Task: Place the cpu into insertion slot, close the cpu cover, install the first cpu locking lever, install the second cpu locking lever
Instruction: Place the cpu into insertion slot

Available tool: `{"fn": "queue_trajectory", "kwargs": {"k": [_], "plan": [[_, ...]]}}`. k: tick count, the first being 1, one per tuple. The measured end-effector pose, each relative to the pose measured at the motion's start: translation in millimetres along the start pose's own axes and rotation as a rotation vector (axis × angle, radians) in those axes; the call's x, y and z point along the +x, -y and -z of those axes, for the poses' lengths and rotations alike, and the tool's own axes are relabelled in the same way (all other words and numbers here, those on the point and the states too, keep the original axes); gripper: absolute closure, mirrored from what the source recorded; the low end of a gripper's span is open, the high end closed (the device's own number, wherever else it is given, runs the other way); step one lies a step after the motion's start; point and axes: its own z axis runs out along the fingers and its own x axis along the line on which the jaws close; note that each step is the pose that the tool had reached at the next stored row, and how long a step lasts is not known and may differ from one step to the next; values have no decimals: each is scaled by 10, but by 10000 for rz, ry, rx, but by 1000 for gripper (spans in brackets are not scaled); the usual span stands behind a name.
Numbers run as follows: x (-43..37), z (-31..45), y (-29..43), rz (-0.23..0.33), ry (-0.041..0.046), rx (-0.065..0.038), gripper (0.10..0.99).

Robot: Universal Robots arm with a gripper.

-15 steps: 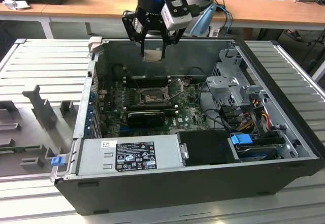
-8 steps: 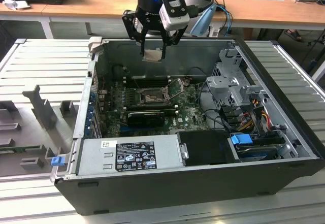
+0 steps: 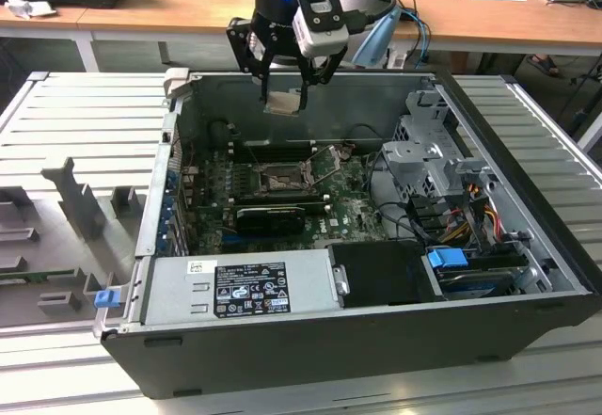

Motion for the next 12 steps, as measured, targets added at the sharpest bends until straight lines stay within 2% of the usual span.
{"fn": "queue_trajectory", "kwargs": {"k": [12], "plan": [[0,0,0,-488,43,-11,557]]}}
